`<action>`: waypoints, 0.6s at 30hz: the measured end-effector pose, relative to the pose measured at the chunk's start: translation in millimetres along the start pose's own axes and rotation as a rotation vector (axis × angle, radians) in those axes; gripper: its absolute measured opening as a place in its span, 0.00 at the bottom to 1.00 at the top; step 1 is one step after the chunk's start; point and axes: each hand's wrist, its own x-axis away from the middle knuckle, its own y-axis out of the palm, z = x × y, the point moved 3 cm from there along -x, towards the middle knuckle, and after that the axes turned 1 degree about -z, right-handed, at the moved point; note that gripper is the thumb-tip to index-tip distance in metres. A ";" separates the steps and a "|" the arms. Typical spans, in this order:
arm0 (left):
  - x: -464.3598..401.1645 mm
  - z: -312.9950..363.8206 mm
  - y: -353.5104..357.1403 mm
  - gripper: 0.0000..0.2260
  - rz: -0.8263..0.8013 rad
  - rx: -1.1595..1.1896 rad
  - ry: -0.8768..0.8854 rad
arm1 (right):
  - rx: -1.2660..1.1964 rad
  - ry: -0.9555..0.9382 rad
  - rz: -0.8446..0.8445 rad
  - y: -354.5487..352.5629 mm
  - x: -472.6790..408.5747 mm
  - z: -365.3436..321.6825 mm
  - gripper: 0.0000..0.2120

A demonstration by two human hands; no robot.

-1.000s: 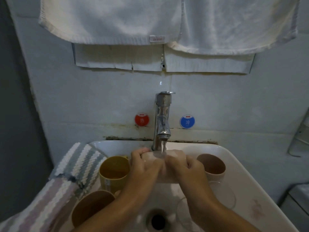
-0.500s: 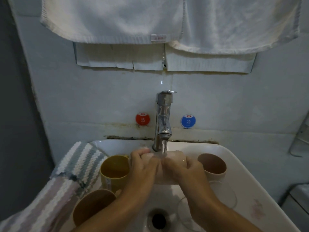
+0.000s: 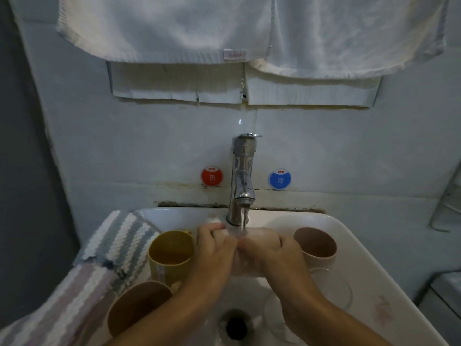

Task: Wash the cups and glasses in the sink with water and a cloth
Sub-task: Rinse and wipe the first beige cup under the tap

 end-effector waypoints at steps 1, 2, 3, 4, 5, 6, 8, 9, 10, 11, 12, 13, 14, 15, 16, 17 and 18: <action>0.8 0.6 0.4 0.16 -0.010 0.000 -0.003 | -0.012 -0.003 -0.009 -0.5 0.7 -1.8 0.09; 1.6 0.6 0.2 0.18 -0.018 -0.006 -0.005 | -0.043 0.004 0.002 -0.8 1.8 -4.2 0.07; 2.3 0.1 -0.2 0.18 -0.022 -0.015 -0.002 | -0.088 0.019 0.012 -1.0 2.2 -4.2 0.08; 2.8 -0.6 -1.0 0.19 -0.022 -0.022 0.004 | -0.118 0.031 0.025 -1.1 2.7 -3.2 0.08; 3.3 -1.0 -1.3 0.19 -0.017 -0.025 0.007 | -0.127 0.034 0.036 -1.0 2.2 -2.0 0.08; 3.6 -1.5 -1.3 0.19 -0.010 -0.031 0.004 | -0.126 0.038 0.052 -1.0 2.0 -0.3 0.07; 4.2 -1.0 -0.3 0.16 0.005 -0.052 -0.004 | -0.161 0.052 0.073 -1.2 -2.3 2.2 0.04; 3.9 -0.8 -0.1 0.15 0.013 -0.064 -0.009 | -0.178 0.062 0.082 -2.1 -4.8 3.1 0.06; 3.3 -0.2 0.2 0.15 0.016 -0.067 -0.017 | -0.180 0.077 0.093 -2.7 -7.4 2.5 0.08; 2.3 -0.1 0.4 0.14 0.012 -0.050 -0.033 | -0.175 0.090 0.101 -3.2 -9.9 2.3 0.10; 1.1 0.4 0.0 0.12 0.004 -0.021 -0.057 | -0.156 0.095 0.104 -2.8 -11.3 1.6 0.12; 0.0 0.6 -0.7 0.11 0.002 0.006 -0.079 | -0.136 0.090 0.102 -2.5 -11.9 2.1 0.13; -1.4 0.8 -2.1 0.11 0.010 0.022 -0.092 | -0.118 0.080 0.100 -1.9 -11.0 2.9 0.12; -2.8 1.0 -3.4 0.11 0.022 0.034 -0.094 | -0.115 0.064 0.087 -1.3 -10.2 5.0 0.11; -4.0 1.4 -4.2 0.11 0.030 0.044 -0.088 | -0.112 0.053 0.069 -0.7 -7.8 7.4 0.09; -4.2 2.2 -4.4 0.11 0.031 0.050 -0.079 | -0.110 0.040 0.050 0.1 -5.7 8.3 0.06; -3.8 2.8 -3.9 0.11 0.024 0.050 -0.071 | -0.103 0.028 0.048 0.0 -3.1 8.9 0.05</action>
